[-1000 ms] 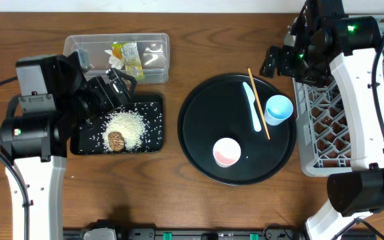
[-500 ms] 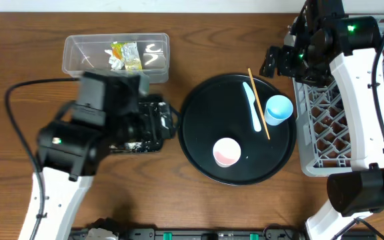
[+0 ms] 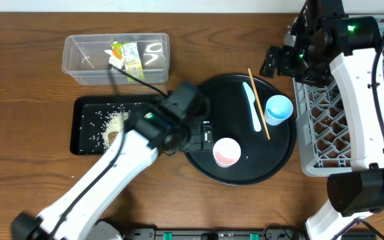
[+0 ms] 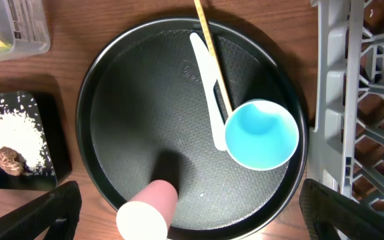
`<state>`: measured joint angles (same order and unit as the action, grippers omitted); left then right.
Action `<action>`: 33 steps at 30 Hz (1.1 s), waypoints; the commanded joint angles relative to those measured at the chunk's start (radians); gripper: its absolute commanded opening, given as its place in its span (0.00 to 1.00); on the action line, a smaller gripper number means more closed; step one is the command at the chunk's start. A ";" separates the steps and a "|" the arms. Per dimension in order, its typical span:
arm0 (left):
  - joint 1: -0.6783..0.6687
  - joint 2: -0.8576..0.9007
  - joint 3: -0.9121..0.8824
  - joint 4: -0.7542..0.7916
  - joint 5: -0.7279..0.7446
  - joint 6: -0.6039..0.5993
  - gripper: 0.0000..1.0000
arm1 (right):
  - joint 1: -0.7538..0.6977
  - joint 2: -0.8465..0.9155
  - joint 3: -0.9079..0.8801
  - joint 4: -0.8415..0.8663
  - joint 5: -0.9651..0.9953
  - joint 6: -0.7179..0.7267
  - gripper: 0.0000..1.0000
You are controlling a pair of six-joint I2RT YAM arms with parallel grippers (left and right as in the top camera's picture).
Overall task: Sort waste into correct bins and load items into the dishwasher rack
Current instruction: 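Move the left gripper back to the pink cup on the round tray, then close the left gripper around the pink cup's rim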
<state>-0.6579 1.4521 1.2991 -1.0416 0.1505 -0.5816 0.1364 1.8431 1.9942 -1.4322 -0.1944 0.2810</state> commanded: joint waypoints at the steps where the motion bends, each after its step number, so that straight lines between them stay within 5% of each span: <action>1: -0.005 0.072 -0.006 -0.001 -0.033 -0.027 0.98 | 0.004 0.000 0.000 0.000 -0.005 -0.005 0.99; 33: -0.094 0.150 -0.114 0.129 0.067 0.034 0.98 | 0.004 0.000 0.000 0.000 -0.005 -0.005 0.99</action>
<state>-0.7536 1.6005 1.2072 -0.9257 0.2108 -0.5610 0.1364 1.8431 1.9942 -1.4322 -0.1940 0.2810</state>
